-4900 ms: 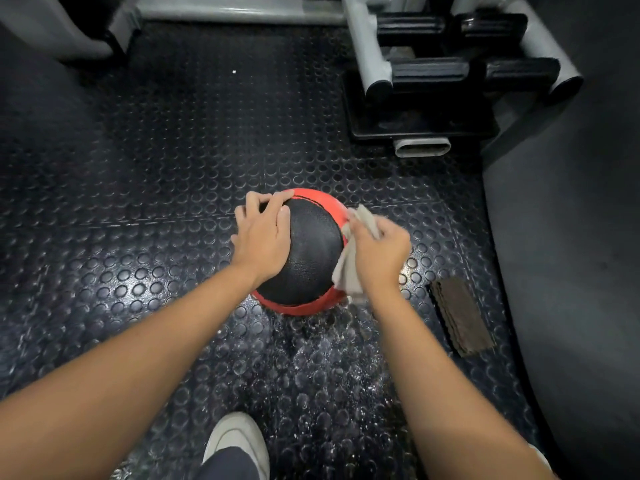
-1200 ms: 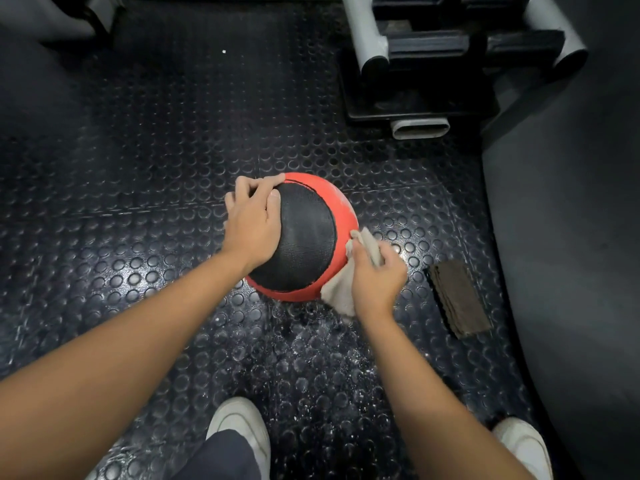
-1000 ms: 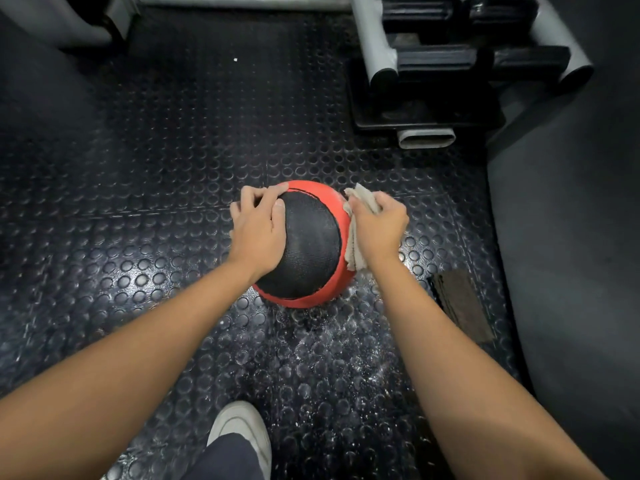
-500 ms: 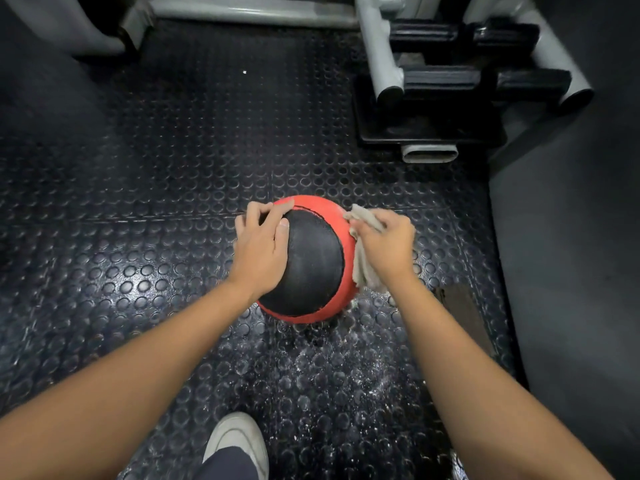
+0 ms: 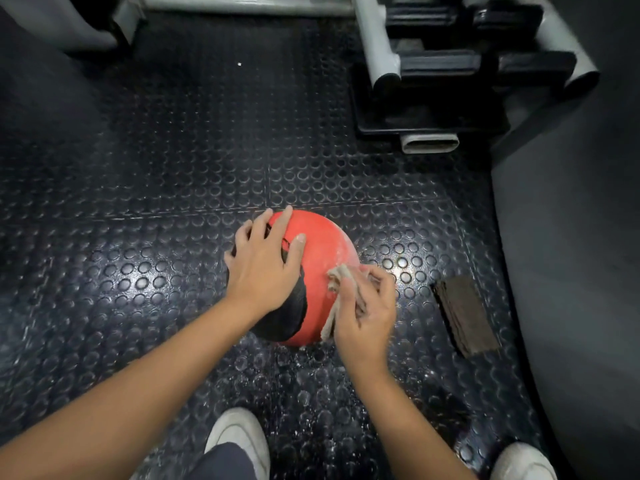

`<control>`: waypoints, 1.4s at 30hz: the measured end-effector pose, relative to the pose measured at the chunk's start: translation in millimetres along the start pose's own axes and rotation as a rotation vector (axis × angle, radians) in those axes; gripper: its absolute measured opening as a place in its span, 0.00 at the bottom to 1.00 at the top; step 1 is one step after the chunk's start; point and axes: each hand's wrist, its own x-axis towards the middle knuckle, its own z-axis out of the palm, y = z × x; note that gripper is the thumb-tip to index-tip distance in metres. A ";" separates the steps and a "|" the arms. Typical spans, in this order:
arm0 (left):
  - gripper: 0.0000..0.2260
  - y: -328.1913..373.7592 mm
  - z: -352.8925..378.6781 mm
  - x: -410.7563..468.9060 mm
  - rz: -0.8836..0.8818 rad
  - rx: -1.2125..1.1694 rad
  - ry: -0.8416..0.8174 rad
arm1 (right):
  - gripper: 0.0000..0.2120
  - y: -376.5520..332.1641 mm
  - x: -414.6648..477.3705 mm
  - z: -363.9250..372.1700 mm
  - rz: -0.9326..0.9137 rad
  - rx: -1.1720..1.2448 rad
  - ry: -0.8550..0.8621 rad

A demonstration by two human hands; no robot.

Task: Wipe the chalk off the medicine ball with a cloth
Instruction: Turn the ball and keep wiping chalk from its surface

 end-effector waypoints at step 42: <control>0.20 21.9 -4.4 27.8 0.016 0.042 -0.067 | 0.04 -25.4 68.1 -3.5 -0.152 -0.260 -0.335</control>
